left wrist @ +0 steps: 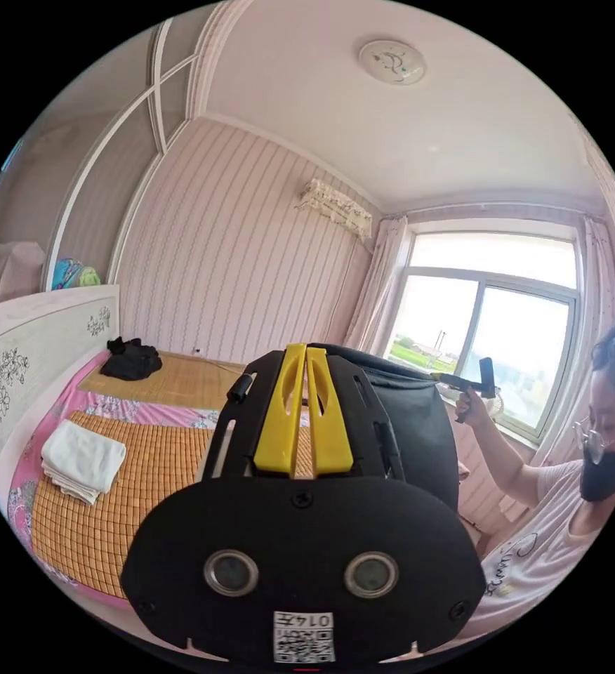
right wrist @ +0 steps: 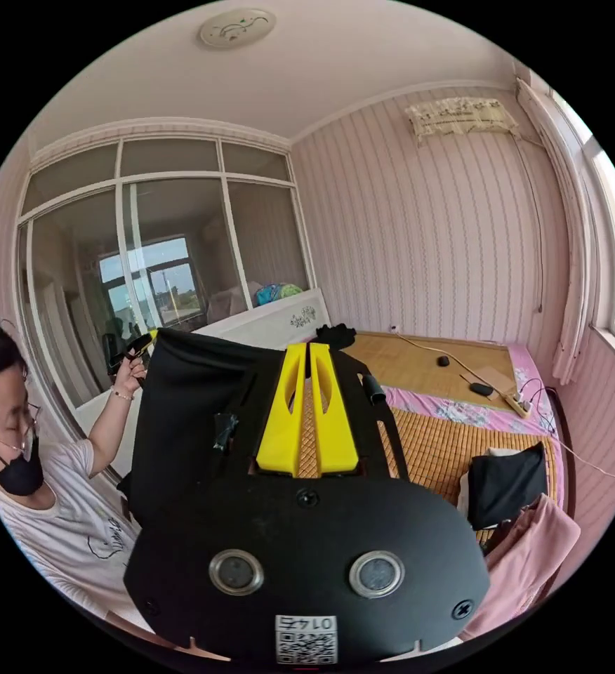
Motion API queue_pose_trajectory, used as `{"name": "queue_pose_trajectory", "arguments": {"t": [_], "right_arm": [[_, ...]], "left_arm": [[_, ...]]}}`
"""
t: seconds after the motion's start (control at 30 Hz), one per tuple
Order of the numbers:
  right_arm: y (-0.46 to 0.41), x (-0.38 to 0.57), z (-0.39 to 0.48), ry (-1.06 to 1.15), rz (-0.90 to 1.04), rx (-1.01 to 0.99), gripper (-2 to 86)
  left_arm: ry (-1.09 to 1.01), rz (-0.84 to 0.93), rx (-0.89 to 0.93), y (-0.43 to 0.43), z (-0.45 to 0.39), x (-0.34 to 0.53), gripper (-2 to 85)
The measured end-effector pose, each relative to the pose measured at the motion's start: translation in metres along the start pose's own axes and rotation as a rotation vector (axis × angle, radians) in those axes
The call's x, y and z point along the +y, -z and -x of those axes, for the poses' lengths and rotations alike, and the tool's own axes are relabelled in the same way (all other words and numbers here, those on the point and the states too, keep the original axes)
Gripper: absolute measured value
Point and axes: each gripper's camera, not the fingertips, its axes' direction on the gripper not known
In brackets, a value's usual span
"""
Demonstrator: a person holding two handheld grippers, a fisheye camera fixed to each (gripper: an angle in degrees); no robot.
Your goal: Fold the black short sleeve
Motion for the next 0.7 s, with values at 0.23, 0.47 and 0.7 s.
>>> {"name": "queue_pose_trajectory", "arguments": {"t": [0.23, 0.47, 0.7], "right_arm": [[-0.174, -0.03, -0.11, -0.289, 0.127, -0.005, -0.7], [-0.16, -0.096, -0.133, -0.253, -0.244, -0.174, -0.4], [-0.232, 0.016, -0.146, -0.163, 0.017, -0.085, -0.4]], "left_arm": [[0.124, 0.12, -0.164, -0.156, 0.077, -0.021, -1.0], [-0.047, -0.038, -0.167, -0.171, 0.084, -0.064, -1.0], [0.067, 0.241, -0.185, -0.228, 0.167, 0.075, -1.0]]}}
